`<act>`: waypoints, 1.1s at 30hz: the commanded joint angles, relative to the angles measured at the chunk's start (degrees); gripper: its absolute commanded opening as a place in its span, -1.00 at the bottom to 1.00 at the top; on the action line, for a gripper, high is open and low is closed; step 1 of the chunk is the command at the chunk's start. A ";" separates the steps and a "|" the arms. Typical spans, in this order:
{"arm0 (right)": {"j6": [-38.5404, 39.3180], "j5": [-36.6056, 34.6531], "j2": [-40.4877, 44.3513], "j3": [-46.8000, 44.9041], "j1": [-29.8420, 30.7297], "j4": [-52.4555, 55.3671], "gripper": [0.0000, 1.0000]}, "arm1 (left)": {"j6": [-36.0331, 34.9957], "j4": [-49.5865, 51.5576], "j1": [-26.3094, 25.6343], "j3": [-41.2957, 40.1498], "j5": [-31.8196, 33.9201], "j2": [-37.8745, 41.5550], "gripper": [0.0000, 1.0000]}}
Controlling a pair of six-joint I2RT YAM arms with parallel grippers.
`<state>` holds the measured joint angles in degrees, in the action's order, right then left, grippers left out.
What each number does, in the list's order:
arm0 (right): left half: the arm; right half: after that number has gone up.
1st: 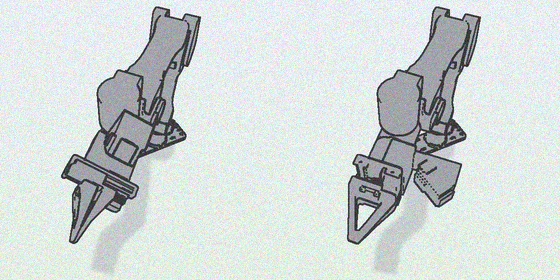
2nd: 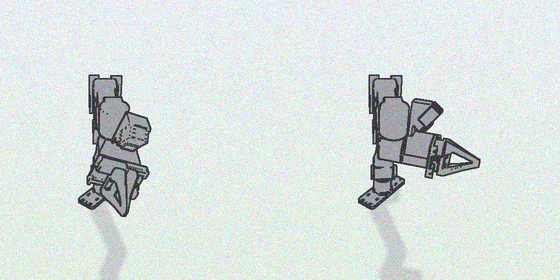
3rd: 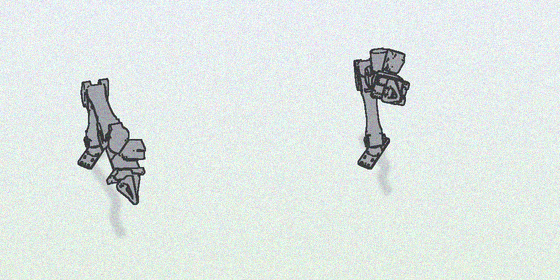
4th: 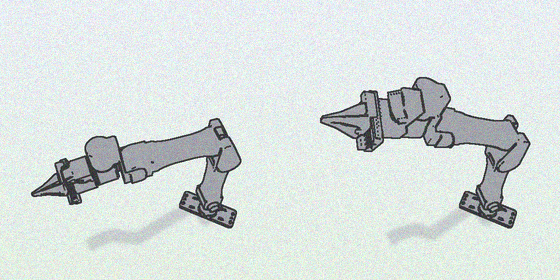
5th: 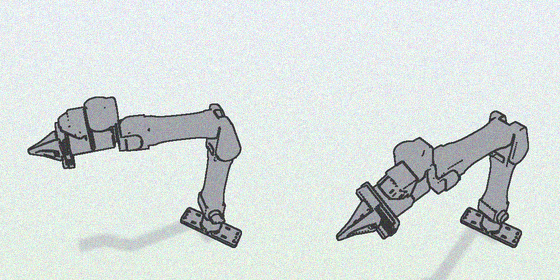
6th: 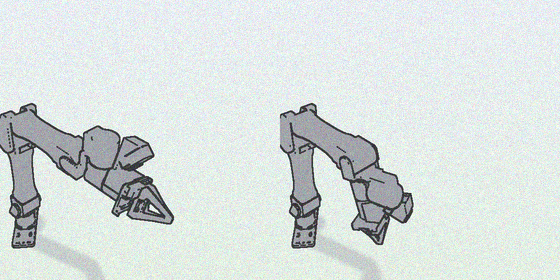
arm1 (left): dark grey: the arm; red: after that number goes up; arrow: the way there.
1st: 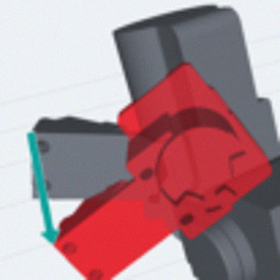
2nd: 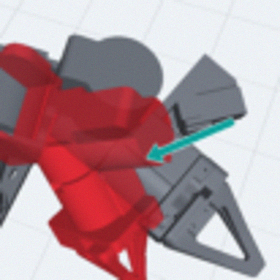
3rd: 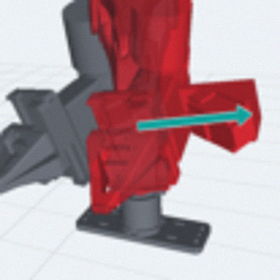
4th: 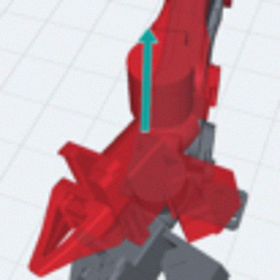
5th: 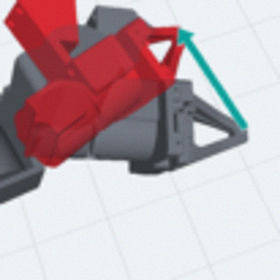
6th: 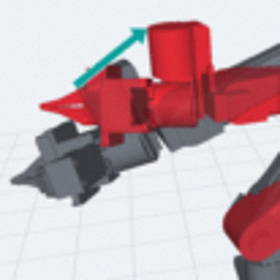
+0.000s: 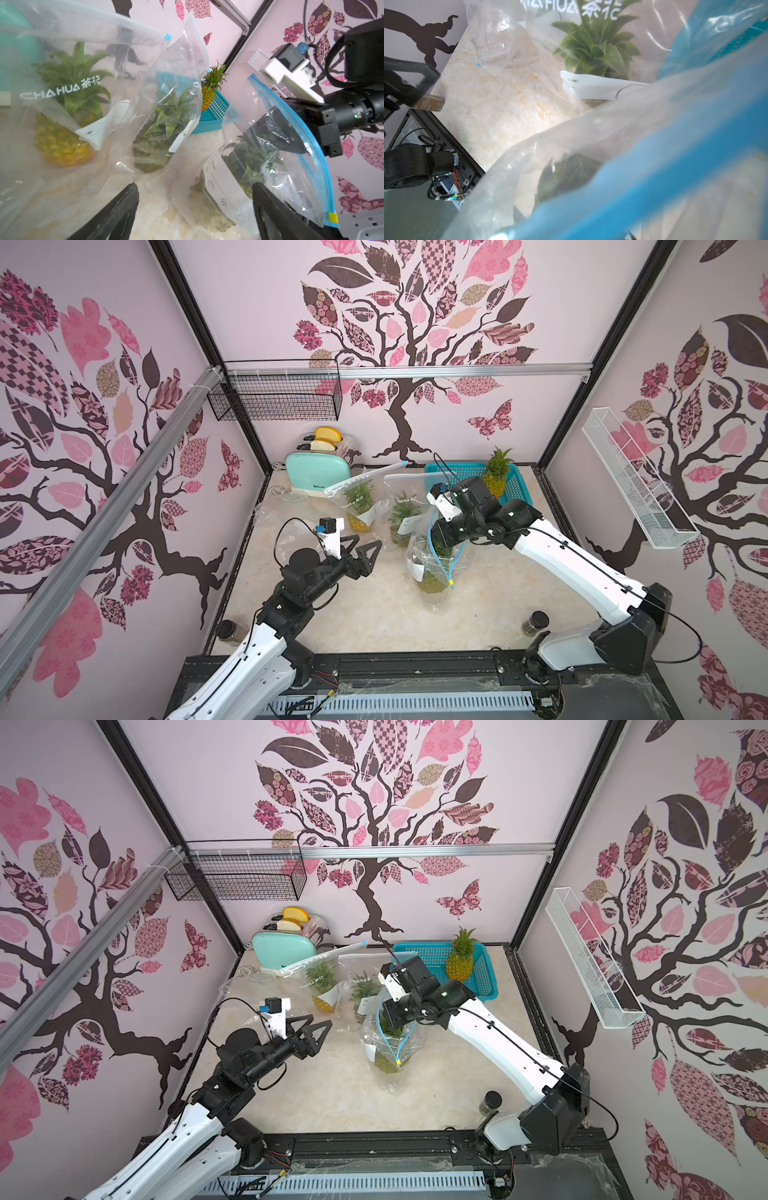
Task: Open the zip-top bag and take out the pineapple
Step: Pick up the pineapple from the zipper food storage bag.
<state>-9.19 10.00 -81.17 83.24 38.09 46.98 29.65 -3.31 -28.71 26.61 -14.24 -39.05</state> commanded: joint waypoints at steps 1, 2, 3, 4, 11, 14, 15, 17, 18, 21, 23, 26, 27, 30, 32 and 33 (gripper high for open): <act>2.23 1.93 3.01 7.50 -0.11 0.72 -1.00 | 7.68 -7.52 0.82 -3.18 -7.90 -1.86 0.84; 2.42 1.90 3.30 8.69 -0.20 1.27 -1.00 | 9.51 -10.91 0.79 -4.08 -9.99 -3.02 0.91; 2.50 1.80 3.54 9.72 -0.28 1.63 -1.00 | 11.37 -13.92 0.84 -4.84 -11.39 -4.16 0.93; 2.73 1.54 3.60 11.04 -0.37 2.21 -1.00 | 13.86 -17.69 0.79 -5.86 -12.98 -5.73 0.96; 4.09 -0.09 1.87 22.58 -0.42 5.25 -1.00 | 27.87 -41.84 -0.07 -10.57 -21.00 -16.50 0.96; 4.49 -0.03 0.44 27.35 -0.42 6.25 -1.00 | 28.72 -44.23 -2.78 -11.30 -20.43 -16.70 0.97; 4.58 0.14 0.10 28.44 -0.40 6.28 -1.00 | 28.27 -44.23 -4.13 -11.29 -19.76 -16.37 0.97; 4.29 0.84 -0.72 30.67 -0.47 6.23 -1.00 | 26.63 -43.98 -7.90 -11.32 -17.84 -15.97 0.97; 4.15 1.26 -1.07 31.40 -0.46 6.18 -1.00 | 26.07 -44.04 -9.32 -11.25 -16.87 -16.05 0.96; 3.44 3.39 -1.88 32.66 -0.39 5.23 -1.00 | 24.59 -46.14 -12.53 -11.34 -14.24 -17.02 0.97; 2.88 4.31 -2.20 32.86 -0.39 4.54 -1.00 | 24.22 -48.32 -13.92 -11.32 -12.68 -18.21 0.96; 2.19 6.23 -2.45 33.04 -0.39 3.80 -1.00 | 23.06 -48.98 -14.80 -10.60 -10.70 -20.56 0.96; 1.95 6.72 -2.46 32.97 -0.33 3.53 -1.00 | 22.63 -49.37 -14.80 -10.26 -10.18 -21.51 0.96; 1.55 7.28 -2.37 32.95 0.19 3.16 -1.00 | 22.21 -52.39 -14.80 -9.13 -8.81 -25.78 0.96; 1.42 7.41 -2.34 33.19 0.70 3.04 -1.00 | 22.45 -54.91 -14.86 -7.89 -8.61 -29.33 0.96; 1.38 7.51 -2.25 33.21 0.89 3.04 -1.00 | 22.72 -56.42 -14.87 -7.51 -8.46 -31.01 0.96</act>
<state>-6.68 15.05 -85.10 113.21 38.22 55.46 53.43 -53.91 -43.33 16.99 -24.43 -67.20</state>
